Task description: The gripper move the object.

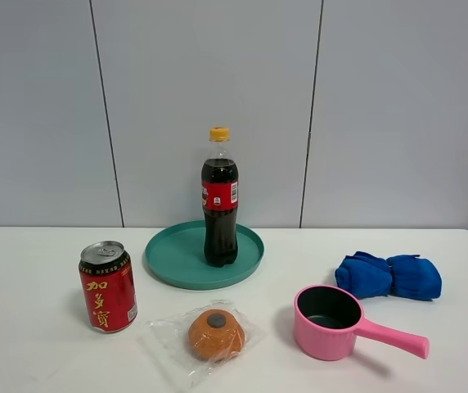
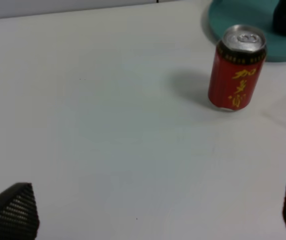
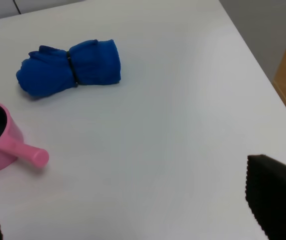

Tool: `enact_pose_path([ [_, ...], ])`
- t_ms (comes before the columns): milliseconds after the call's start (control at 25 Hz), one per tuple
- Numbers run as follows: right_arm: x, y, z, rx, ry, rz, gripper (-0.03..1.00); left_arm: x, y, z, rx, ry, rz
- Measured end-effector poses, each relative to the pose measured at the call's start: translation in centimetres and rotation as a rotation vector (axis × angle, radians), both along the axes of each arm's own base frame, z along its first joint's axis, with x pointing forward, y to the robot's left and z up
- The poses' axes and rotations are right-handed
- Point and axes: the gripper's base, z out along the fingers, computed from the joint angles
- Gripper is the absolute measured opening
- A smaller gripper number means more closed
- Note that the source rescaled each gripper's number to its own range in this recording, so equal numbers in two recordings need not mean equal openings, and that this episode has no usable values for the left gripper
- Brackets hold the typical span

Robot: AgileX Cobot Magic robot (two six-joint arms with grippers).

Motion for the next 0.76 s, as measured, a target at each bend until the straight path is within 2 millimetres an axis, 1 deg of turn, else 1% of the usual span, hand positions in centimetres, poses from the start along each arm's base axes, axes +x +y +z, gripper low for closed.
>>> enact_pose_path([
  [760,0.0,0.0,0.0,0.0,0.0,0.0,1.0,0.0,0.0,0.0,0.0,0.0,0.0],
])
